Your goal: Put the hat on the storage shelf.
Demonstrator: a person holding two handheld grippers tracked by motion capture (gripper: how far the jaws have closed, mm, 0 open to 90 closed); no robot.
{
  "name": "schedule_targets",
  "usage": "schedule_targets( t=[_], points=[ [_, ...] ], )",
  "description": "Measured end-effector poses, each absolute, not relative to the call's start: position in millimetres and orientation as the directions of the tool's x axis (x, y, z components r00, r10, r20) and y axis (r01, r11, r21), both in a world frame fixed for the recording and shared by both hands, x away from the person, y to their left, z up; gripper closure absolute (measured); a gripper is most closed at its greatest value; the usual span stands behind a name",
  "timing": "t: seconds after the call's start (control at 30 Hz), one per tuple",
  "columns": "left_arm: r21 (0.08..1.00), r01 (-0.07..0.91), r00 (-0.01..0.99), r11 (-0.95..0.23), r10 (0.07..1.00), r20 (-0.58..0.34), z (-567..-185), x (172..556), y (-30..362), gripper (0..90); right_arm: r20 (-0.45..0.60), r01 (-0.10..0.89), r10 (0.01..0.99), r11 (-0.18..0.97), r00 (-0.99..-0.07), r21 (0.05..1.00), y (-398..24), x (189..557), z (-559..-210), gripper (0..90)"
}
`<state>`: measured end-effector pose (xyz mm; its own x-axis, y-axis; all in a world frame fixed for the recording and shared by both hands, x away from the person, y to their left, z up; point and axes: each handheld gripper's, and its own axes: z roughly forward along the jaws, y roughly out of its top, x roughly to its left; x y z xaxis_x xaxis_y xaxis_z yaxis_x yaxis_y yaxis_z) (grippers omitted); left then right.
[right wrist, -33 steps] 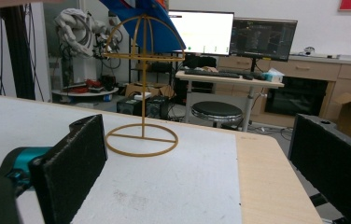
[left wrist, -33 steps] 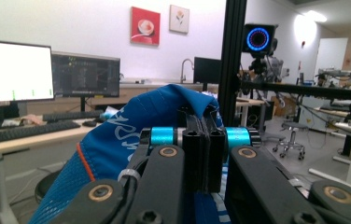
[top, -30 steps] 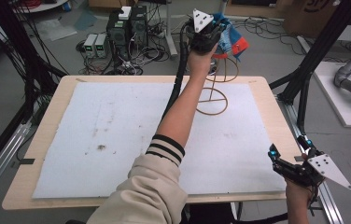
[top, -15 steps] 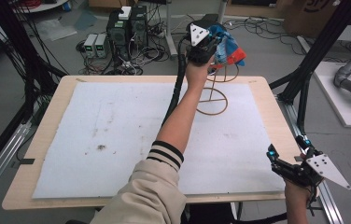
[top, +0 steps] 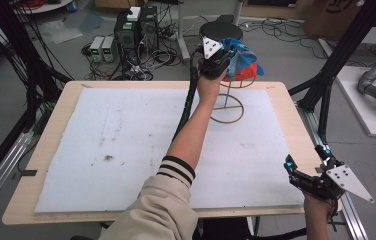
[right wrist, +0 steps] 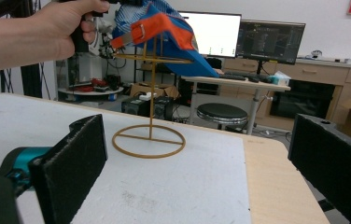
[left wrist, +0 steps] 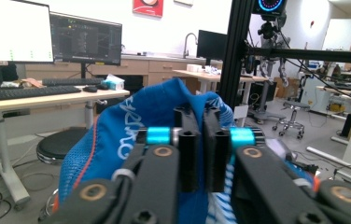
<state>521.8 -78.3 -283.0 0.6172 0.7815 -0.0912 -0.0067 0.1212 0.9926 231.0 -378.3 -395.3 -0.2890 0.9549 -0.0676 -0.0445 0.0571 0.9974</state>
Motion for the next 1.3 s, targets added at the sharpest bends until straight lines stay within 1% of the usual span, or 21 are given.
schedule_targets(
  t=[0.2,0.3,0.37,0.43,0.5,0.57,0.77,0.8,0.83,0.87,0.97,1.13,1.3],
  points=[
    [0.993,0.01,0.61,0.119,0.786,-0.1,-289.1,522.0,-73.4,80.7,-0.071,-0.046,0.953,0.06,-0.294,0.997,-376.5,231.6,-395.5,4.3],
    [0.992,0.013,0.607,0.122,0.788,-0.105,-290.3,521.7,-70.3,77.5,-0.066,-0.041,0.952,0.056,-0.297,0.998,-374.9,231.7,-395.7,4.3],
    [0.991,0.013,0.609,0.134,0.785,-0.114,-290.2,521.1,-67.7,72.4,-0.069,-0.044,0.952,0.058,-0.299,0.997,-374.5,232.1,-395.7,4.3],
    [0.989,0.011,0.608,0.146,0.784,-0.122,-288.9,519.9,-65.0,63.2,-0.068,-0.045,0.952,0.057,-0.298,0.997,-373.8,232.0,-395.5,4.3],
    [0.987,0.006,0.611,0.159,0.781,-0.13,-286.8,517.8,-62.7,56.9,-0.066,-0.041,0.951,0.057,-0.302,0.998,-372.9,231.9,-395.4,4.3],
    [0.986,0.001,0.608,0.166,0.783,-0.132,-283.8,514.7,-59.9,48.0,-0.068,-0.044,0.95,0.057,-0.303,0.997,-371.8,232.2,-395.3,4.3],
    [0.986,-0.021,0.603,0.163,0.789,-0.118,-274.7,504.1,-49.3,33.4,-0.075,-0.045,0.947,0.064,-0.312,0.997,-368.2,232.0,-394.4,4.3],
    [0.987,-0.025,0.603,0.16,0.789,-0.113,-273.3,501.8,-47.0,29.3,-0.076,-0.05,0.946,0.064,-0.316,0.997,-367.5,232.1,-394.2,4.3],
    [0.987,-0.034,0.608,0.158,0.787,-0.106,-272.0,499.2,-44.4,27.1,-0.073,-0.052,0.945,0.06,-0.318,0.997,-366.7,232.2,-393.9,4.3],
    [0.987,-0.045,0.608,0.151,0.789,-0.093,-270.4,496.5,-42.0,27.0,-0.078,-0.051,0.944,0.065,-0.32,0.997,-366.5,232.1,-393.8,4.3],
    [0.987,-0.064,0.614,0.148,0.785,-0.078,-265.0,488.3,-34.7,22.7,-0.08,-0.051,0.943,0.067,-0.324,0.996,-364.3,232.0,-393.4,4.3],
    [0.983,-0.1,0.607,0.153,0.792,-0.062,-256.5,474.4,-21.3,22.7,-0.073,-0.053,0.941,0.058,-0.332,0.997,-360.6,232.2,-392.7,4.3],
    [0.98,-0.128,0.589,0.151,0.807,-0.048,-249.5,459.5,-3.7,20.9,-0.073,-0.055,0.938,0.058,-0.34,0.997,-357.0,233.7,-392.7,4.3]
  ],
)
